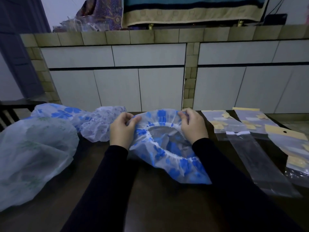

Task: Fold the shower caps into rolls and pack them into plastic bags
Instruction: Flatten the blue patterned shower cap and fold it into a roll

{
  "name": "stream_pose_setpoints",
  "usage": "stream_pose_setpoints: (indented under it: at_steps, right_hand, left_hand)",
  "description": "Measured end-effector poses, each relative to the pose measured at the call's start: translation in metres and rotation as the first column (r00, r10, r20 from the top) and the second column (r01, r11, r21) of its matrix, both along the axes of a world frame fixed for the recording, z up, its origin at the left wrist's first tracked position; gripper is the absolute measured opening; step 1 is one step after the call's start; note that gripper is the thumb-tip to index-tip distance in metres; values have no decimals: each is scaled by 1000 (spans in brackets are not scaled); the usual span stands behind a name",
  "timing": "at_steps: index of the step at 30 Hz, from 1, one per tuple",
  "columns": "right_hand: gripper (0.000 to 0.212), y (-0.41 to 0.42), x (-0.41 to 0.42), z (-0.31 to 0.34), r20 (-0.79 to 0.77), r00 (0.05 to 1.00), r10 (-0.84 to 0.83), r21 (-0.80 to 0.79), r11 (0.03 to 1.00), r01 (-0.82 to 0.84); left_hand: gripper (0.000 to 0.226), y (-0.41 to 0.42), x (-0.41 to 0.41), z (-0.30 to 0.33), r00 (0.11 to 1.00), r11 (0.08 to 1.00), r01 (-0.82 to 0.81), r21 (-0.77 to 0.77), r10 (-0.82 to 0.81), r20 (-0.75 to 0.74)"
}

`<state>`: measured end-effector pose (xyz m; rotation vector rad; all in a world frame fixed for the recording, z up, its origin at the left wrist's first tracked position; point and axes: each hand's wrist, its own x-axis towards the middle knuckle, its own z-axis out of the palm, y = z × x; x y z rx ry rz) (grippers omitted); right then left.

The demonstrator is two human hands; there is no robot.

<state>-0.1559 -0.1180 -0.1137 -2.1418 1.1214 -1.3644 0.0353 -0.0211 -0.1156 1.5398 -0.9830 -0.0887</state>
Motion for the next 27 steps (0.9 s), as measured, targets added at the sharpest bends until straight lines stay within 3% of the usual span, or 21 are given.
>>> stream_pose_setpoints:
  at_steps: [4,10,14,17,19,22,25,27]
  right_hand:
    - [19,3,8,-2,29,997,-68,-71,995,70]
    - [36,7,6,4,-204,927,-315,-175,943,282]
    - [24,40,5,29,-425,876,-229,-197,968,157]
    - [29,64,6,30,-588,796,-148,-75,989,128]
    - [35,71,6,20,-672,730,-125,-51,991,123]
    - [45,71,3,4,-729,681,-61,26,993,117]
    - [59,64,-6,-17,-783,619,52,199,965,170]
    - [71,62,-12,-27,-811,570,127,290,935,204]
  left_hand:
    - [23,0,-1,-2,997,998,40,46,-42,62]
    - [12,5,2,3,993,995,-60,75,53,101]
    - [15,17,3,24,935,983,-182,6,171,309]
    - [14,26,-17,42,920,994,-39,105,-5,391]
    - [26,26,-35,39,872,937,59,345,-217,439]
    - [59,29,-51,19,769,730,41,682,-459,445]
    - [89,40,-54,-7,729,581,-77,810,-521,443]
    - [98,47,-53,-20,756,544,-129,829,-487,438]
